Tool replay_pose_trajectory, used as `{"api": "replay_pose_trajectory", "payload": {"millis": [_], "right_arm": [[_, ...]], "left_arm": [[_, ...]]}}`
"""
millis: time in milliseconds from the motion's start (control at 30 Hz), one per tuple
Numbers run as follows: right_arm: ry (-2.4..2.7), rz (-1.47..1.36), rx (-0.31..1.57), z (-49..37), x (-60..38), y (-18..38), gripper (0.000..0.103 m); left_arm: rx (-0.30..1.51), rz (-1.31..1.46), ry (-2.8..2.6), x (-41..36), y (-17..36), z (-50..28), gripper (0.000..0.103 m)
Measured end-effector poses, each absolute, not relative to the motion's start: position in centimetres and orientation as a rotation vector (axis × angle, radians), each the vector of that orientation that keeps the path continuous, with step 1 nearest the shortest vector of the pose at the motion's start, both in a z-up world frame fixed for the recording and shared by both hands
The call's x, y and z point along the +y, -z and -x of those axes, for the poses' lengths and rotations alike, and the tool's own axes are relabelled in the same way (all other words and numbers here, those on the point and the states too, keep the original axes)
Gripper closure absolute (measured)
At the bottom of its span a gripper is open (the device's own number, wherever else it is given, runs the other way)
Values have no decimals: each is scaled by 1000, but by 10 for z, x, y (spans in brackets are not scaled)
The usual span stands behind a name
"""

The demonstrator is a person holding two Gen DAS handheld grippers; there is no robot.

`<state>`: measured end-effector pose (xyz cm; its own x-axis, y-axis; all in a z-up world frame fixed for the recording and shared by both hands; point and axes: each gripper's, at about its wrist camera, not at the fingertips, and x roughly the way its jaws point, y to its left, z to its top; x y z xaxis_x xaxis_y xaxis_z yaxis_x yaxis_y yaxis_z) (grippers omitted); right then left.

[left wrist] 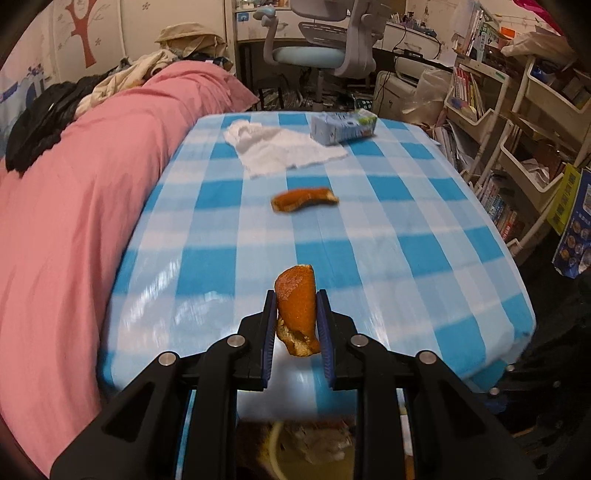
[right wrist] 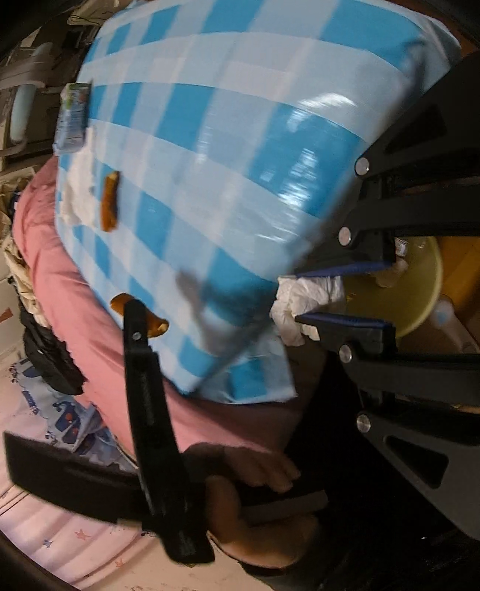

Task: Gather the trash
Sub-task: 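Carry the peel and tissue over the yellow bucket and open both grippers, then move both open tools back over the table toward the remaining trash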

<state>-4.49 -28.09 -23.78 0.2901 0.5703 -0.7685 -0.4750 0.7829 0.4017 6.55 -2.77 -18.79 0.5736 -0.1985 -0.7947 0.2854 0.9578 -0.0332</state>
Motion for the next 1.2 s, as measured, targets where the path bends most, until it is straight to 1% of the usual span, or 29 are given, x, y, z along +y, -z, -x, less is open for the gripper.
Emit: {"api": "replay_pose_trajectory", "payload": {"millis": [200, 300, 533, 600, 667, 700, 733, 933, 1200], "right_arm": [[-700, -92, 1111, 60, -276, 249, 81], [-686, -94, 1141, 63, -277, 255, 73], [-617, -132, 1102, 67, -293, 252, 66], [-585, -156, 1077, 66, -301, 250, 62], [-560, -173, 1049, 67, -306, 246, 57], [-545, -184, 1030, 67, -310, 245, 55], [-531, -195, 1017, 68, -313, 243, 54], [-484, -230, 964, 66, -321, 242, 53], [-457, -238, 963, 64, -325, 247, 53]], "left_arm": [[969, -96, 286, -28, 202, -27, 82], [994, -82, 289, -27, 207, -12, 82], [1049, -82, 292, -31, 221, 21, 82], [1066, -87, 305, -34, 225, 28, 82], [1076, -91, 307, -36, 228, 35, 77], [1080, -90, 303, -37, 230, 38, 70], [1079, -88, 295, -37, 230, 40, 63], [1011, -97, 257, -35, 220, 45, 42], [956, -106, 223, -32, 213, 44, 35]]}}
